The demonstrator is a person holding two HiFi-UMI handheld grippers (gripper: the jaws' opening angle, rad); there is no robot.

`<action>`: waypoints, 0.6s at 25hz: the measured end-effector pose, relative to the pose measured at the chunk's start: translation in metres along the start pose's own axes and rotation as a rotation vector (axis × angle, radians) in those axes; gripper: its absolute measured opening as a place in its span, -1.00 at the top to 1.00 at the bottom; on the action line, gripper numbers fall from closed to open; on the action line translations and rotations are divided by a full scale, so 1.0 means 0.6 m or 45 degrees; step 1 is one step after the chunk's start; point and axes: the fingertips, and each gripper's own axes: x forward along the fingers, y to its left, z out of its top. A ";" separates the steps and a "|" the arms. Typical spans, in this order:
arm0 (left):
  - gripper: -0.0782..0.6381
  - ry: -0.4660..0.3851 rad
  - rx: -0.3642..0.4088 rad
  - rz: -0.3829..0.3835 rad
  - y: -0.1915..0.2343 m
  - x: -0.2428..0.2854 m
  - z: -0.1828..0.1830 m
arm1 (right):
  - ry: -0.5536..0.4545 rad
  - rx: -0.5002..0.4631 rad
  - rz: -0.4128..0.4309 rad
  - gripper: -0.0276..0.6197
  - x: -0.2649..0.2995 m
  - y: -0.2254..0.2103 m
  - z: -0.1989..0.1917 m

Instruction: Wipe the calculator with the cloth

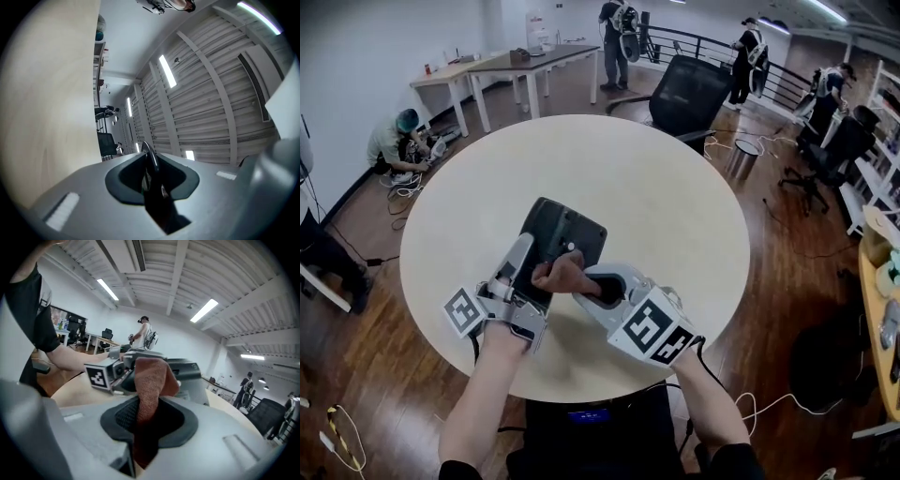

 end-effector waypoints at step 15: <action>0.59 0.012 -0.048 -0.078 -0.022 -0.004 -0.006 | -0.221 0.319 -0.384 0.66 -0.092 -0.213 0.016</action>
